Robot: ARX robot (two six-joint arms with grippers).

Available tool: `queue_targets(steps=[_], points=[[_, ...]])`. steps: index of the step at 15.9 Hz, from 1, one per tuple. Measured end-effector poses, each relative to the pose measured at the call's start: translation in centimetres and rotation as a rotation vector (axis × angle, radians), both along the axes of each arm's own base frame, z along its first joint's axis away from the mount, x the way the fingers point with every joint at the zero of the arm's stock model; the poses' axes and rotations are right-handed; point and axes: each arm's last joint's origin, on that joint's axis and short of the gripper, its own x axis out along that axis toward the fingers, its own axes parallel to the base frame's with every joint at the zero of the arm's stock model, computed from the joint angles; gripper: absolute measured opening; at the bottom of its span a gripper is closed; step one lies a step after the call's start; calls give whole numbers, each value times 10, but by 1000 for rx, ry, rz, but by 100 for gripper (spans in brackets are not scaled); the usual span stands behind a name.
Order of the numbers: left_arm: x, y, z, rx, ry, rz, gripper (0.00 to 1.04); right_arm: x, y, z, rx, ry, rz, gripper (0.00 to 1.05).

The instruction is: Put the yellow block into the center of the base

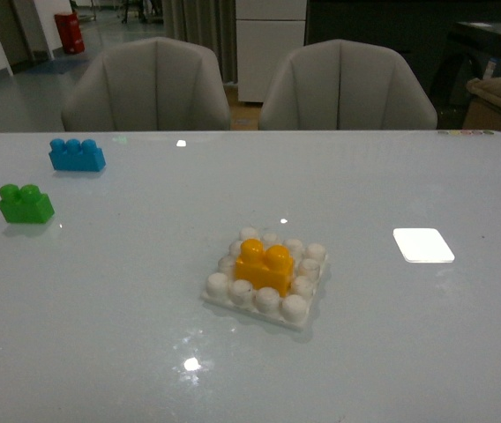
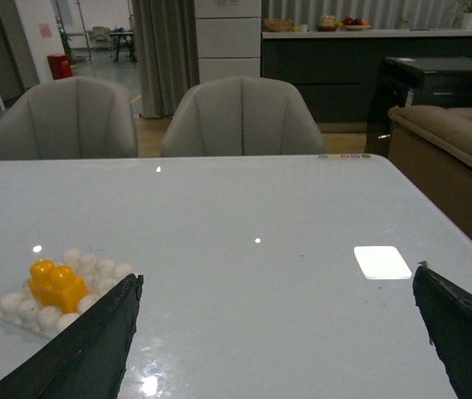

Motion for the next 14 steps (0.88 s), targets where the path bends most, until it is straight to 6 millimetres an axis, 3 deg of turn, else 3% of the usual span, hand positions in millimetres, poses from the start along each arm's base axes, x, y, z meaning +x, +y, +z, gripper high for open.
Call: queue_targets(steps=[10, 11, 13, 14], points=[[-13, 0, -4, 1, 17, -1, 2, 0, 0, 0, 0, 0, 0, 98], [-13, 0, -4, 0, 15, -1, 4, 0, 0, 0, 0, -1, 0, 98], [-13, 0, -4, 0, 16, -1, 18, 0, 0, 0, 0, 0, 0, 98], [-13, 0, -4, 0, 15, 0, 31, 0, 0, 0, 0, 0, 0, 98]])
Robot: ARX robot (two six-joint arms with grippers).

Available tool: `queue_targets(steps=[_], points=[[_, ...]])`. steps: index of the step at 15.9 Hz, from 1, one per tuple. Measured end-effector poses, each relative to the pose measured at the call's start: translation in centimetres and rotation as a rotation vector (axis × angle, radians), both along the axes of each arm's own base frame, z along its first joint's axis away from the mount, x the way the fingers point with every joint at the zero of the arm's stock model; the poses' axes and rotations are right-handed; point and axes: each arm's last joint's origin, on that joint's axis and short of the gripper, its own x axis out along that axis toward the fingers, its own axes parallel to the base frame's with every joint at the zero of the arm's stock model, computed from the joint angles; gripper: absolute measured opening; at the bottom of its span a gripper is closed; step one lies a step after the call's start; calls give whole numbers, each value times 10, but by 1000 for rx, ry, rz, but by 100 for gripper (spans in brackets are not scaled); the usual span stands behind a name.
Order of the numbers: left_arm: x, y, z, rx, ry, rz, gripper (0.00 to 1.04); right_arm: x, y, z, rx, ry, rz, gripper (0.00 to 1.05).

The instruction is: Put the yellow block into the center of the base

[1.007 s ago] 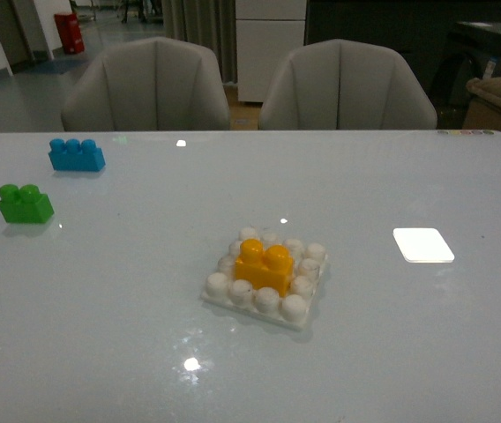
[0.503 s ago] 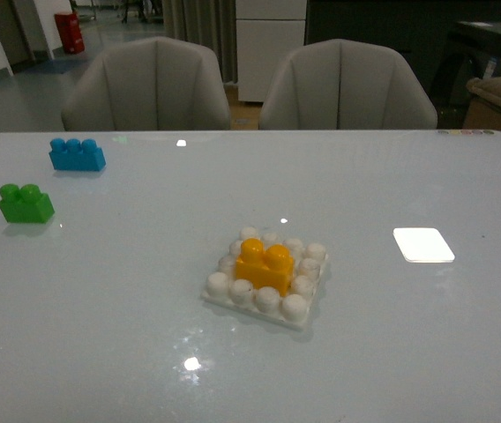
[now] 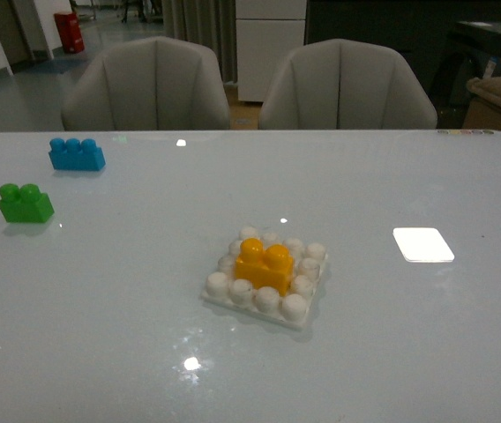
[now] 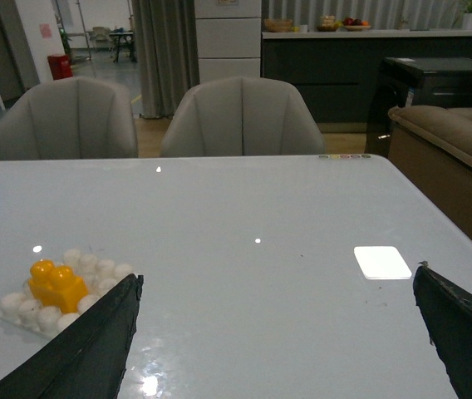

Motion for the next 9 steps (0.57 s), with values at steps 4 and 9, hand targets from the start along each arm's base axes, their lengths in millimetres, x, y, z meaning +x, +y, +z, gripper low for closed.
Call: queue_targets(steps=[4, 9], points=[[0, 0, 0, 0, 0, 0, 80, 0, 0, 0, 0, 0, 0, 98], [0, 0, 0, 0, 0, 0, 98, 0, 0, 0, 0, 0, 0, 98]])
